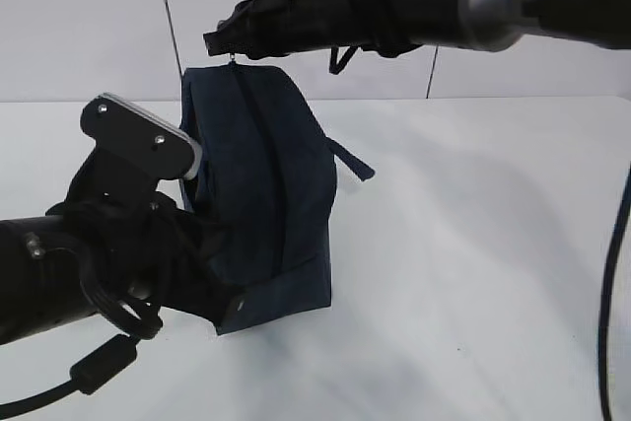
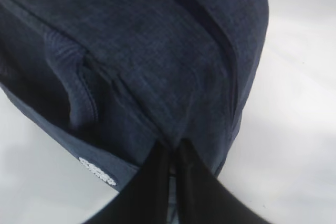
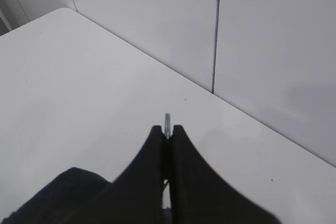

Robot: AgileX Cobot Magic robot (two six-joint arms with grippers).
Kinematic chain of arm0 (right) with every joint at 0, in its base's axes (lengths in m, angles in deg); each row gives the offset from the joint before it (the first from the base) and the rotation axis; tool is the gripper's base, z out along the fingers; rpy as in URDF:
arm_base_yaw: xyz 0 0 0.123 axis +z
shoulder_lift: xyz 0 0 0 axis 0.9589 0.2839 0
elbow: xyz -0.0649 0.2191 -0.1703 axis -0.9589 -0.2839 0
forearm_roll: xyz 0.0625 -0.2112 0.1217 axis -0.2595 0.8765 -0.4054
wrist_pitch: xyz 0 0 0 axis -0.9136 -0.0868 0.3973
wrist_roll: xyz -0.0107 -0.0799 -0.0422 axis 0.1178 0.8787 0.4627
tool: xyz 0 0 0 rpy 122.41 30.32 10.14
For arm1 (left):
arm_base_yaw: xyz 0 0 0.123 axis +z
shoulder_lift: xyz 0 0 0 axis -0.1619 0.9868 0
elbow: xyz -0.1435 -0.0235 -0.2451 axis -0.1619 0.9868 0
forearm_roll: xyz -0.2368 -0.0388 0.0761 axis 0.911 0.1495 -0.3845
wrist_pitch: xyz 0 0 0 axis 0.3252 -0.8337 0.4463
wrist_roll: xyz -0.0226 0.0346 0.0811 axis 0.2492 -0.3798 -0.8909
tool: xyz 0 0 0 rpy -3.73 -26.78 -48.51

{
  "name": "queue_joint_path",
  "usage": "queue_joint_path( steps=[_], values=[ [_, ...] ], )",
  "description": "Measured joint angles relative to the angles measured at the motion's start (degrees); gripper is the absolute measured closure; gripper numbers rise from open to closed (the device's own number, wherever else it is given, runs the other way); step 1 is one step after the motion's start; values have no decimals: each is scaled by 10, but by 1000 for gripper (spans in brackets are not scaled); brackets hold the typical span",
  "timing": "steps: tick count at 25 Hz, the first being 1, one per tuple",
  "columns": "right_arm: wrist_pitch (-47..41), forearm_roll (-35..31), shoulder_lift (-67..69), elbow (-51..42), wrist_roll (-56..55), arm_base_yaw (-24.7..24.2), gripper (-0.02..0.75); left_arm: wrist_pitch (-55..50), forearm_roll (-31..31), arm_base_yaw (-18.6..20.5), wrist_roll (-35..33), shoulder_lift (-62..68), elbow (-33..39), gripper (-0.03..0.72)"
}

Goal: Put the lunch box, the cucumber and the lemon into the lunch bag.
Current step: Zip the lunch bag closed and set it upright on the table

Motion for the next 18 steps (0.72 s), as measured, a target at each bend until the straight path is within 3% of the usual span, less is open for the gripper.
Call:
queue_joint_path(
  steps=[12, 18],
  values=[
    [-36, 17, 25, 24, 16, -43, 730, 12, 11, 0, 0, 1, -1, 695],
    [-122, 40, 28, 26, 22, -79, 730, 46, 49, 0, 0, 2, -1, 695]
  ],
)
